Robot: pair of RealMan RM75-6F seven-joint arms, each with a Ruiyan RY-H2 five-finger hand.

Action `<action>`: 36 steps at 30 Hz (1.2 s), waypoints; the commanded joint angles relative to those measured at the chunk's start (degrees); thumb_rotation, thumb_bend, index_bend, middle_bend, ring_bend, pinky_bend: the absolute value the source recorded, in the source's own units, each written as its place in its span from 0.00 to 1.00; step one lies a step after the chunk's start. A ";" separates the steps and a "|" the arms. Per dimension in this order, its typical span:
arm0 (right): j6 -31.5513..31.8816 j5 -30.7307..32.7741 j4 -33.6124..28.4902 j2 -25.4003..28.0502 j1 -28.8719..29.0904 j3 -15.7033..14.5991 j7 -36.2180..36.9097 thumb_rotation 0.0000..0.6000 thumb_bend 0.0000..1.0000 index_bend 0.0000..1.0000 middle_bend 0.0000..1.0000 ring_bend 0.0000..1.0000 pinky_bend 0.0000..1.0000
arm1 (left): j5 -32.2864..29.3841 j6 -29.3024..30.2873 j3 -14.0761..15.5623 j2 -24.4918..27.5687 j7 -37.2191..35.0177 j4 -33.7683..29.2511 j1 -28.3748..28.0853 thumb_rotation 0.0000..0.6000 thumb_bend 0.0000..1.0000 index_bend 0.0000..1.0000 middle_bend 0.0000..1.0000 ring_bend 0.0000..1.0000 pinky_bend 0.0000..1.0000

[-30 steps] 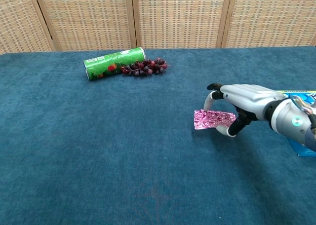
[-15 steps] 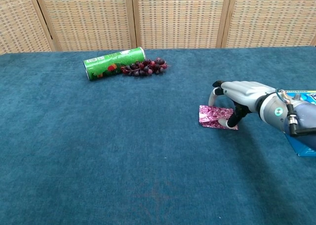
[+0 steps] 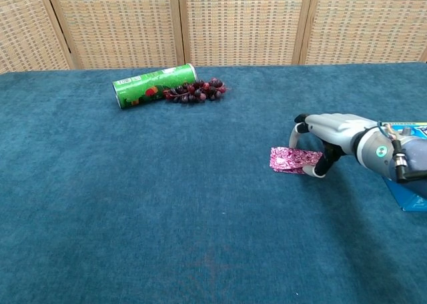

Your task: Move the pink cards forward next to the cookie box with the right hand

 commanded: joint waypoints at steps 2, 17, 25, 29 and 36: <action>0.13 0.51 0.25 0.06 0.19 -0.32 -0.08 1.00 0.39 0.32 0.00 0.00 0.00 | -0.04 0.01 -0.04 -0.01 0.07 -0.03 -0.01 1.00 0.01 0.00 0.00 0.00 0.00; 0.31 1.34 -0.55 1.09 0.58 -0.56 0.71 1.00 0.33 0.20 0.00 0.00 0.00 | -0.22 0.04 -0.10 -0.11 0.35 -0.11 0.00 1.00 0.01 0.00 0.00 0.00 0.00; 1.21 0.87 -2.67 2.27 0.58 -0.70 1.19 1.00 0.31 0.17 0.00 0.00 0.00 | -0.24 0.04 -0.12 -0.10 0.32 -0.15 0.00 1.00 0.01 0.00 0.00 0.00 0.00; 2.09 -1.46 -6.30 4.42 -0.33 -1.04 2.91 1.00 0.31 0.17 0.00 0.00 0.00 | -0.23 0.00 -0.10 -0.06 0.18 -0.16 0.00 1.00 0.01 0.00 0.00 0.00 0.00; 8.30 -23.79 -16.78 16.32 -9.14 -8.21 16.82 1.00 0.31 0.17 0.00 0.00 0.00 | -0.07 0.01 -0.05 0.03 -0.25 -0.11 0.00 1.00 0.01 0.00 0.00 0.00 0.00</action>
